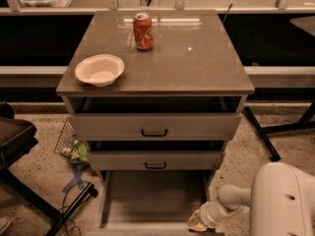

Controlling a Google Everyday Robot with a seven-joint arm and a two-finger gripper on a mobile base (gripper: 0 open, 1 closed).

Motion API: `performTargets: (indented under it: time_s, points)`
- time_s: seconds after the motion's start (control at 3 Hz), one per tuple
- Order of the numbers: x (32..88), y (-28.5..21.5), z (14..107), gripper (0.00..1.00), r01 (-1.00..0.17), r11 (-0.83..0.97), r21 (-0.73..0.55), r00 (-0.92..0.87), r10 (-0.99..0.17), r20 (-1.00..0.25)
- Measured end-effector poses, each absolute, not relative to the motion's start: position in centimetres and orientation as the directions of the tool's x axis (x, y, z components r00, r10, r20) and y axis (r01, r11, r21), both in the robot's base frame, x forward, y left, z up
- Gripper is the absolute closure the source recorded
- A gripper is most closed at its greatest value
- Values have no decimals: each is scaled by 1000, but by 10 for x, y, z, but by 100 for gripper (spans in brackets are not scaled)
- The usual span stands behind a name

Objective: Open bottom drawer

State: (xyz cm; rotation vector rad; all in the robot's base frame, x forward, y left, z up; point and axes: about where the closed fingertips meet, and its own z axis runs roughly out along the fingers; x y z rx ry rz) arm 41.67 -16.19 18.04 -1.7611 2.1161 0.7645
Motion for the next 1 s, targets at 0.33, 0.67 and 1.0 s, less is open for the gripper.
performTargets:
  time_s: [0.33, 0.67, 1.0]
  points:
    - [416, -161, 180, 22, -970, 114, 217, -215, -819, -531]
    - [414, -160, 179, 0, -969, 113, 220, -216, -819, -532]
    - [414, -160, 179, 0, -969, 113, 220, -216, -819, -532]
